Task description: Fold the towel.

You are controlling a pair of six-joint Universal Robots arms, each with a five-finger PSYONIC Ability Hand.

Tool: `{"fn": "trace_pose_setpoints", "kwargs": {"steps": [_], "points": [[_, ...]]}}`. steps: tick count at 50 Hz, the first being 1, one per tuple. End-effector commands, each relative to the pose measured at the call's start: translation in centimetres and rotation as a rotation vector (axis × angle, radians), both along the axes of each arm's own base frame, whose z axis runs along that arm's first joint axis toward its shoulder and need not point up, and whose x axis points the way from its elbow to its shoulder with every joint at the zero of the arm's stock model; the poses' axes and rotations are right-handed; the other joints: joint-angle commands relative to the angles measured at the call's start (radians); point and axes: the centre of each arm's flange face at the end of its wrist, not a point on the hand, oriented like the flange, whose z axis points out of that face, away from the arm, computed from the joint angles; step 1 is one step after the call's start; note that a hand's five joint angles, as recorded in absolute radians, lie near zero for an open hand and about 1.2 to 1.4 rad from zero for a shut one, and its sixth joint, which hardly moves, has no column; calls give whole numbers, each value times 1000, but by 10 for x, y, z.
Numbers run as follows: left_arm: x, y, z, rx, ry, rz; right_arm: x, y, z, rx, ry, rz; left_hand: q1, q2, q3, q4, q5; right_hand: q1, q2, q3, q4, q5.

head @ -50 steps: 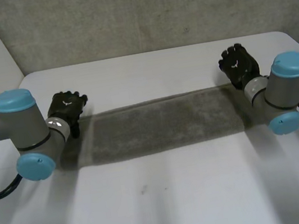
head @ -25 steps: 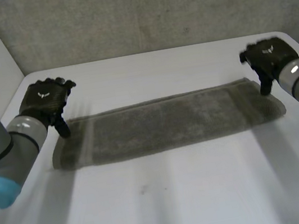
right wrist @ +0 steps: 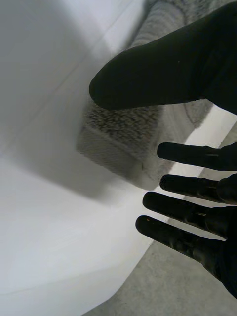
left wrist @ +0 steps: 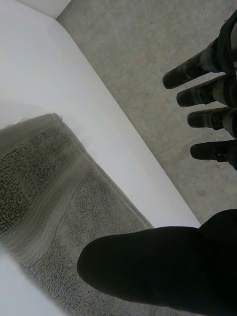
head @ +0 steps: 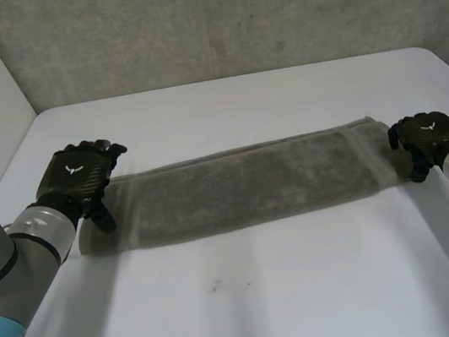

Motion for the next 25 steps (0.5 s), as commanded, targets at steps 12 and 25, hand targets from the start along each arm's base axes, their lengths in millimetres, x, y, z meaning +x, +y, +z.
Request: {"fn": "trace_pose_setpoints", "kwargs": {"steps": [12, 25], "points": [[0, 1, -2, 4, -1, -1, -36, -26, 8, -70, 41, -169, -7, 8, 5, 7, -27, 861, 867, 853, 856, 874], [0, 2, -1, 1, 0, -1, -97, -47, 57, -209, 224, -346, -7, 8, 5, 7, -27, 861, 867, 853, 856, 874]]}}
